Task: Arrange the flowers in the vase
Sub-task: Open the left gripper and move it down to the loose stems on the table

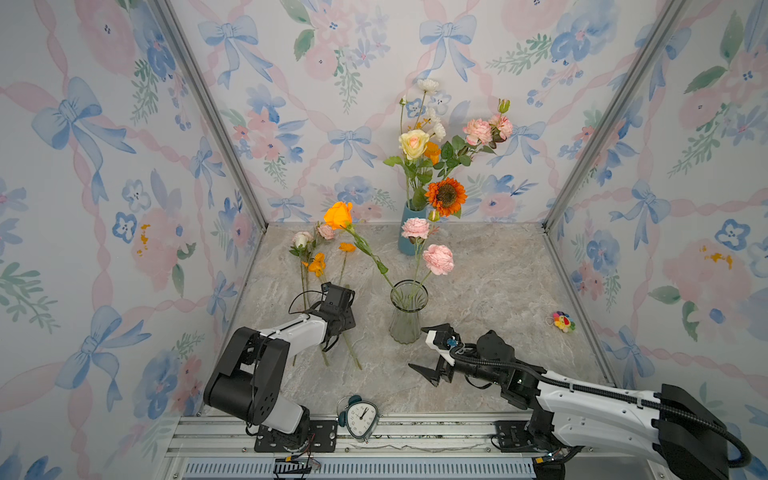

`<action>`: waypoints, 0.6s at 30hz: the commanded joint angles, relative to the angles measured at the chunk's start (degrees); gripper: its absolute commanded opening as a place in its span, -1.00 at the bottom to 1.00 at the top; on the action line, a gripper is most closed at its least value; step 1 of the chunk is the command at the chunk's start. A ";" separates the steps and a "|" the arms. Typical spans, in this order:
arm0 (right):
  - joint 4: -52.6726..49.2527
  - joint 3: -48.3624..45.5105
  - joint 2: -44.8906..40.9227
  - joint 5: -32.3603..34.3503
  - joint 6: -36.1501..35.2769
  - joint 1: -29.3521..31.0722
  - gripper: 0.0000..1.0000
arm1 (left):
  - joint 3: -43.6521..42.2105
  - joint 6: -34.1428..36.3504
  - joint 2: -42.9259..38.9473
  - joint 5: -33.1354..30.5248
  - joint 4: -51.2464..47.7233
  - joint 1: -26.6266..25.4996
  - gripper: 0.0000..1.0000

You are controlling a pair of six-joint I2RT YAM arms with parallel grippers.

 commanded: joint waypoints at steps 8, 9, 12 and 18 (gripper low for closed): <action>1.13 1.68 0.32 0.79 -0.52 0.53 0.94 | -0.86 -1.62 0.65 -0.11 0.92 1.37 -0.47; 1.04 1.68 0.33 1.00 -0.54 0.54 0.94 | -1.05 -1.67 0.79 0.29 1.00 1.45 -0.50; 0.96 1.58 -0.02 1.43 -0.64 0.54 0.94 | -1.46 -2.06 1.21 1.39 0.97 1.77 -0.56; 0.78 1.59 -0.19 1.75 -0.73 0.54 0.94 | -1.61 -2.14 3.12 3.89 0.89 1.79 -0.73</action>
